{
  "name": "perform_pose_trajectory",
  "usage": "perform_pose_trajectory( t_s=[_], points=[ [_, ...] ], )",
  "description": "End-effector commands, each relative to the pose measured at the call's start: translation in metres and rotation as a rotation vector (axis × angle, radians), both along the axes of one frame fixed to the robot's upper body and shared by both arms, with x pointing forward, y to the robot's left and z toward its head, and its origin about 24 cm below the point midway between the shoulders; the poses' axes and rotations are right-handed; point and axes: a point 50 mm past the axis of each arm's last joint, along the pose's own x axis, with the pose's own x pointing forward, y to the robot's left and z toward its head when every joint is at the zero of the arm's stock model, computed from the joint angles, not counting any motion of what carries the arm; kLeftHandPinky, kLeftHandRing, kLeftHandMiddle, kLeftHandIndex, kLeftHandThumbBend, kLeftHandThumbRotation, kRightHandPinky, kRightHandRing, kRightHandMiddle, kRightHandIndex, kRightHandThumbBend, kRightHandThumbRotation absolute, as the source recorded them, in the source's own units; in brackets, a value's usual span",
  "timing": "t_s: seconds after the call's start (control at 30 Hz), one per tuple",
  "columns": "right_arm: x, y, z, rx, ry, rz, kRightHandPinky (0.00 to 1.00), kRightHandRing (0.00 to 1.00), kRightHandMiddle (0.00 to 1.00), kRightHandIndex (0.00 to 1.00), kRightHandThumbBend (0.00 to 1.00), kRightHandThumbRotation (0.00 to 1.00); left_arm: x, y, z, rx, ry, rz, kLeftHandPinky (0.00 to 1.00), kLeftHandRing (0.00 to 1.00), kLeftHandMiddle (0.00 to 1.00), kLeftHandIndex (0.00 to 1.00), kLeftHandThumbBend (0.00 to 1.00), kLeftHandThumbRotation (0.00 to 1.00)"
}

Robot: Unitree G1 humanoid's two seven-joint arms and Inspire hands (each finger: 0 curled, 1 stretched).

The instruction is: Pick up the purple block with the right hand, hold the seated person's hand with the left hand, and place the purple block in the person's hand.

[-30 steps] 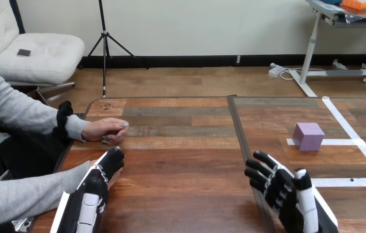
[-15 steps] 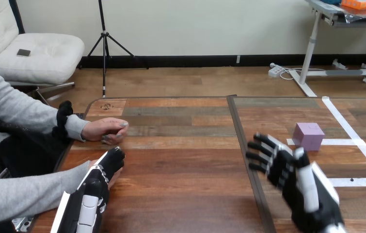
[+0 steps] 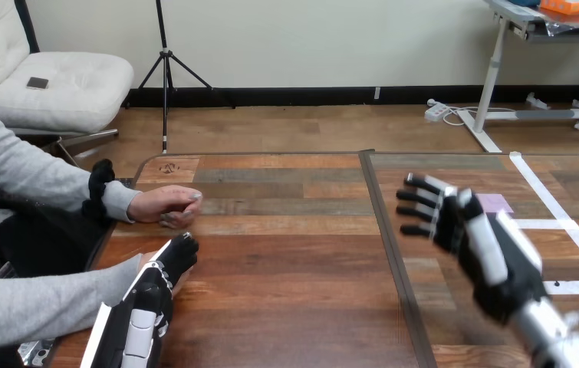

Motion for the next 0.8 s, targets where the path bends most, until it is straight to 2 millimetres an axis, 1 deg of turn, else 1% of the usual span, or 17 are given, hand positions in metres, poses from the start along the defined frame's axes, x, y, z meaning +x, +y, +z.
perform_pose_trajectory(
  t_s=[0.0,0.2,0.47,0.57,0.6,0.7,0.77],
  points=[
    [0.075,-0.011,0.095,-0.075,-0.265,-0.077,0.76,0.82,0.82,0.83,0.87,0.94,0.006,-0.018,0.012,-0.054,-0.097,-0.002,1.0,0.91,0.9,0.9,0.85,1.0],
    [0.09,-0.013,0.112,-0.098,-0.282,-0.117,0.77,0.82,0.82,0.82,0.85,0.93,0.005,-0.017,0.012,-0.059,-0.087,-0.012,1.0,0.92,0.91,0.93,0.84,1.0],
    [0.105,-0.016,0.129,-0.197,-0.284,-0.171,0.77,0.83,0.83,0.83,0.75,0.95,0.005,-0.018,0.012,-0.108,-0.069,-0.015,1.0,0.95,0.94,0.96,0.84,1.0],
    [0.11,-0.017,0.134,-0.329,-0.261,-0.2,0.78,0.84,0.84,0.84,0.73,0.96,0.005,-0.018,0.012,-0.128,-0.059,-0.022,1.0,0.97,0.96,0.98,0.85,1.0],
    [0.113,-0.018,0.136,-0.416,-0.252,-0.213,0.79,0.85,0.84,0.84,0.72,0.96,0.005,-0.018,0.012,-0.133,-0.057,-0.024,1.0,0.97,0.96,0.98,0.85,1.0],
    [0.117,-0.019,0.14,-0.576,-0.235,-0.232,0.76,0.85,0.86,0.85,0.69,0.96,0.005,-0.018,0.012,-0.138,-0.055,-0.026,1.0,0.99,0.98,0.99,0.86,1.0],
    [0.12,-0.02,0.141,-0.638,-0.222,-0.236,0.74,0.85,0.86,0.86,0.69,0.93,0.005,-0.017,0.011,-0.138,-0.053,-0.025,1.0,0.99,0.98,1.0,0.86,1.0]
  ],
)
